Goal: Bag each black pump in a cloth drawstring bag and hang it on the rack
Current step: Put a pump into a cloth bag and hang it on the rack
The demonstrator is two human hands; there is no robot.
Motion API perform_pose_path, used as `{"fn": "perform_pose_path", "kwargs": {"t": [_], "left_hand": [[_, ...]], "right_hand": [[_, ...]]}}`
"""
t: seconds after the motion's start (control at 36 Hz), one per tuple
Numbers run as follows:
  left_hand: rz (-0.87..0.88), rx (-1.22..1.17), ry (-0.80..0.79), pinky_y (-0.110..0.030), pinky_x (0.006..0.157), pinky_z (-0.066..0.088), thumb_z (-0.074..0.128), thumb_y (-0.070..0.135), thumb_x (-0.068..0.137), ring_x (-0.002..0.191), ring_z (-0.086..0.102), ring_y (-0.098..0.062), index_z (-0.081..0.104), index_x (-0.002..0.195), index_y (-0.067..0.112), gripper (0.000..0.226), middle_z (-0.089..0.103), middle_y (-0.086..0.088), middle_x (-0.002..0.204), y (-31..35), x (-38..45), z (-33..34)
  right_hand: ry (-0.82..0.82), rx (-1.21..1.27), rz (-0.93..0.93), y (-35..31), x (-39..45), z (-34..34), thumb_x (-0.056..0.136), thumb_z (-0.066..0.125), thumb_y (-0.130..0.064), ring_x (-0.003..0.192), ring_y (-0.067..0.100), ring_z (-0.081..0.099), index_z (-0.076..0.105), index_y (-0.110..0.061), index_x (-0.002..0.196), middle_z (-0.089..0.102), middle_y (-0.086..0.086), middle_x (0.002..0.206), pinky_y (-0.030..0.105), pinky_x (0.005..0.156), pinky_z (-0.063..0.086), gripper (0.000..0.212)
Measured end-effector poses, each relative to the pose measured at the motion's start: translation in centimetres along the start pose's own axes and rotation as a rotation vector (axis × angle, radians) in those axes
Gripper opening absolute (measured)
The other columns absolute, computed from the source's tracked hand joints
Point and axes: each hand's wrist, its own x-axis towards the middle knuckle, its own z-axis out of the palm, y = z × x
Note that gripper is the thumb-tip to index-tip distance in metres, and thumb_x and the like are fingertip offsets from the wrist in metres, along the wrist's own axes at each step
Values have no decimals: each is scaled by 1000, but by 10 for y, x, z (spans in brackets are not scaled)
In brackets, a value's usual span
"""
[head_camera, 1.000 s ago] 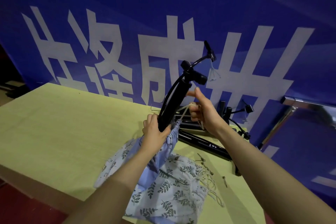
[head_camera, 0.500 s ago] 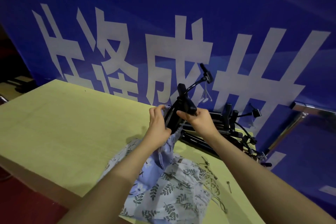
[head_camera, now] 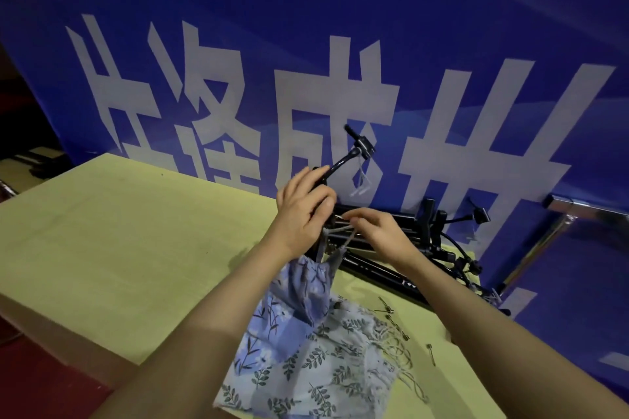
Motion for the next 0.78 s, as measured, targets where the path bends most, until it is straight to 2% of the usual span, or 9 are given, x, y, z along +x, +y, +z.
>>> {"fn": "perform_pose_path", "kwargs": {"t": [0.03, 0.11, 0.22, 0.28, 0.36, 0.5, 0.61, 0.69, 0.78], "left_hand": [[-34, -12, -32, -34, 107, 16, 22, 54, 87, 137, 27, -19, 59, 98, 20, 51, 36, 5, 146, 0, 0, 1], [-90, -96, -113, -44, 107, 30, 36, 59, 86, 128, 39, -22, 54, 94, 21, 42, 36, 2, 138, 3, 1, -1], [-51, 1, -133, -42, 104, 30, 60, 39, 87, 121, 40, -22, 51, 90, 17, 24, 38, 3, 133, 12, 2, 3], [-31, 44, -88, -41, 98, 32, 60, 30, 85, 116, 42, -23, 49, 88, 15, 18, 41, 4, 128, 16, 4, 6], [-23, 56, -13, -37, 90, 37, 57, 19, 80, 107, 43, -23, 51, 84, 10, 12, 47, 0, 115, 20, 7, 6], [5, 54, 70, -25, 76, 29, 58, 9, 82, 80, 41, -20, 49, 79, 6, 10, 47, -6, 98, 30, 18, -5], [-4, 52, 47, -27, 76, 33, 59, 11, 82, 86, 40, -19, 48, 81, 8, 12, 44, -4, 98, 37, 29, -13], [-41, 75, 62, -30, 79, 38, 61, 15, 83, 93, 42, -19, 51, 87, 9, 13, 43, -3, 105, 40, 35, -15], [-69, 158, 61, -34, 85, 43, 61, 21, 84, 98, 46, -23, 53, 101, 12, 21, 42, -3, 112, 41, 37, -14]], "right_hand": [[37, -72, 5, 1, 1, -3, 97, 51, -20, 99, 10, 60, 66, -13, 110, 66, -2, 104, 16, 82, 46, 22], [26, -451, -4, 6, 8, -10, 93, 56, -20, 95, 20, 63, 67, -8, 108, 68, 6, 104, 30, 83, 51, 22], [-2, -699, -12, 5, 10, -16, 93, 52, -18, 83, 27, 63, 67, -5, 92, 68, 11, 91, 39, 74, 53, 19], [32, -667, -63, 2, 8, -17, 94, 52, -20, 78, 26, 62, 65, -6, 90, 67, 10, 87, 41, 71, 53, 19], [96, -492, -128, -6, 1, -15, 96, 51, -20, 71, 21, 57, 62, -5, 90, 61, 5, 79, 26, 60, 44, 19], [186, -283, -241, -28, -2, -20, 96, 52, -19, 73, 23, 59, 63, -2, 91, 65, 11, 82, 34, 68, 47, 21], [308, -204, -396, -57, 3, -30, 96, 53, -20, 71, 10, 60, 64, -12, 92, 65, 1, 79, 26, 66, 50, 14], [398, -171, -472, -77, 7, -40, 95, 54, -17, 67, -3, 59, 64, -14, 94, 61, -5, 76, 12, 60, 49, 10], [440, -272, -501, -83, 11, -41, 96, 54, -22, 65, 2, 56, 64, -12, 98, 58, -9, 76, 25, 61, 52, 14]]}}
